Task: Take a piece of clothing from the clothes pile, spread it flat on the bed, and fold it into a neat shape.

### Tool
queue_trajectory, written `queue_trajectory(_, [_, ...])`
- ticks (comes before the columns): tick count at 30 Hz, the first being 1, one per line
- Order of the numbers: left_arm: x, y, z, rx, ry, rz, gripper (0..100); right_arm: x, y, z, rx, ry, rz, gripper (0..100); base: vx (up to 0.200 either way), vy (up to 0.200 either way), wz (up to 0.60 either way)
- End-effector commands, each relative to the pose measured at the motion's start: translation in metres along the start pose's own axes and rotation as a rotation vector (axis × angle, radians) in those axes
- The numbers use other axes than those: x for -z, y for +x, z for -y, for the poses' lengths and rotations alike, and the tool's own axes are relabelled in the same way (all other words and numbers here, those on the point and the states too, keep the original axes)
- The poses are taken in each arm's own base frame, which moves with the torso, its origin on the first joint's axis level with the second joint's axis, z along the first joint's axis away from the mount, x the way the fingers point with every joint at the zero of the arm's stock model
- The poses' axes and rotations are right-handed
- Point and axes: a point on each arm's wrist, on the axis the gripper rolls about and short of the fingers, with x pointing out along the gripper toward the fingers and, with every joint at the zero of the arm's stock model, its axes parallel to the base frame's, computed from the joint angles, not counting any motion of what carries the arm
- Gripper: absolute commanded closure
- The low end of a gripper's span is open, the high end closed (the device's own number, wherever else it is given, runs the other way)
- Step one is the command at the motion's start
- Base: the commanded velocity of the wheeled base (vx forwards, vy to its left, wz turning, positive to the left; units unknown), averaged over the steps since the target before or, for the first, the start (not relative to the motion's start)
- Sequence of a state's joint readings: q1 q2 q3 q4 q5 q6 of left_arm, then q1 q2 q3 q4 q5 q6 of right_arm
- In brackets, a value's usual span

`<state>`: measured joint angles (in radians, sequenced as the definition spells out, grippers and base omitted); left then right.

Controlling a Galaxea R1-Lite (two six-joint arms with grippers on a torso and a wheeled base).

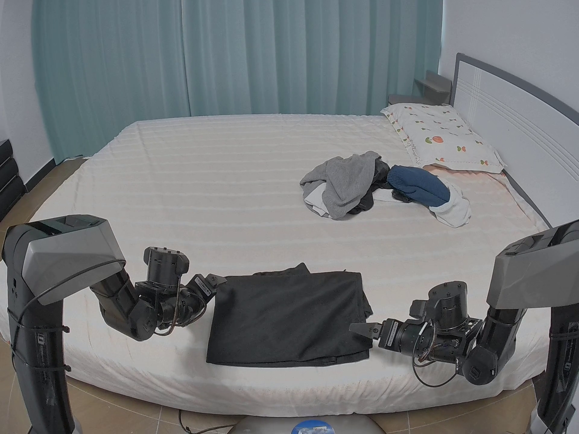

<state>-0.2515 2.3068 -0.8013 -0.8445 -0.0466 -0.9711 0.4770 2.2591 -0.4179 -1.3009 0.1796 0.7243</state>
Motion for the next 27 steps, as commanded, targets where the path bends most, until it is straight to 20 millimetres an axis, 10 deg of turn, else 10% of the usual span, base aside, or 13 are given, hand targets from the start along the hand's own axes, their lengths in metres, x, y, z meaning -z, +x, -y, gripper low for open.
queue_trajectory(1, [-0.001,0.000,0.001,0.004,0.000,0.002,0,-0.001,0.010,0.001,-0.005,-0.004,0.004,0,0.000,0.000,0.00])
queue_trajectory(5, [-0.001,0.000,0.001,0.004,0.000,0.002,0,-0.001,0.016,0.003,0.003,-0.010,-0.003,0,0.000,0.000,0.00])
queue_trajectory(6, [-0.001,0.000,0.001,0.004,0.000,0.002,0,-0.001,0.017,0.004,0.008,-0.009,-0.009,100,0.000,0.000,0.00])
queue_trajectory(27, [-0.002,0.000,0.002,0.006,-0.004,0.002,0,0.010,0.002,0.010,0.109,-0.058,-0.034,100,0.000,0.000,0.00])
